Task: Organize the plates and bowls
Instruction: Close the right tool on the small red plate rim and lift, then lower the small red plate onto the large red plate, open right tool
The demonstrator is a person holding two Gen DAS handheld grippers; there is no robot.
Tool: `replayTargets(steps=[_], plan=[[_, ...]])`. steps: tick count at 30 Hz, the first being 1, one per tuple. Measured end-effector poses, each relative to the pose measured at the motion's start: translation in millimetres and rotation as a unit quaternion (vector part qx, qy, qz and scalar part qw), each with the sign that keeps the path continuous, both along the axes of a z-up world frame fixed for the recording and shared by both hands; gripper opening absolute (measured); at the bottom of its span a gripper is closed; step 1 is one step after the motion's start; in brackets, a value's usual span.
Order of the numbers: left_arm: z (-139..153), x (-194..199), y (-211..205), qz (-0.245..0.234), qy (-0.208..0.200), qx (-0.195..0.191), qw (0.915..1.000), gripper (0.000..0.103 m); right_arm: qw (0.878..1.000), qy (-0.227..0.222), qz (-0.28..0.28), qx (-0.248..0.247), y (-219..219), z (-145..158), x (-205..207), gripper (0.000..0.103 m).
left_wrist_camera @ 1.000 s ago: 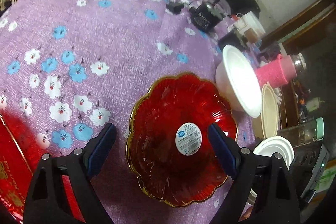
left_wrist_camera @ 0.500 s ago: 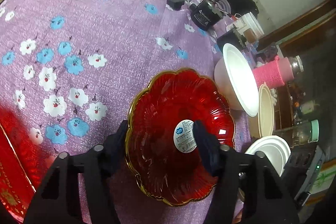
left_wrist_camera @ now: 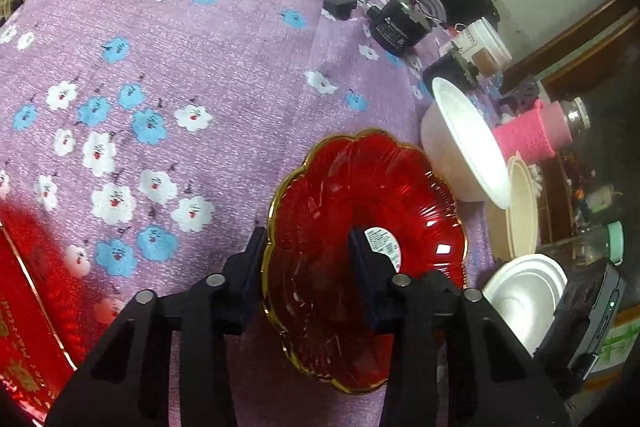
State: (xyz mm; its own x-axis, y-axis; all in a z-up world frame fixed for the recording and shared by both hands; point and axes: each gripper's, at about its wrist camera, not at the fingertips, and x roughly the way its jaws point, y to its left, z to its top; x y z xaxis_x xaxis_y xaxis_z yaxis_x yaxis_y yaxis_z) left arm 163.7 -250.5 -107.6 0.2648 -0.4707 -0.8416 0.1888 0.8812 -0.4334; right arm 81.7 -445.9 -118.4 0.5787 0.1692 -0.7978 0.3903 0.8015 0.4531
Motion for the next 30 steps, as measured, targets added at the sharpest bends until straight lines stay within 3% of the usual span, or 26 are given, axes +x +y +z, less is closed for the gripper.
replayTargets(steps=[1, 3, 21, 30], plan=[[0, 0, 0, 0.0, -0.002, 0.005, 1.0, 0.034, 1.0, 0.004, -0.005, -0.008, -2, -1, 0, 0.012], [0, -1, -2, -0.003, -0.006, 0.013, 0.9999, 0.034, 1.0, 0.001, -0.009, -0.002, -6, -3, -1, 0.011], [25, -29, -1, -0.02, -0.049, 0.052, 0.9972, 0.03, 0.999, -0.007, -0.001, 0.035, -9, 5, -13, 0.009], [35, -70, 2, -0.047, -0.059, 0.061, 0.9953, 0.03, 0.999, -0.026, -0.015, 0.044, -5, 20, -52, 0.008]])
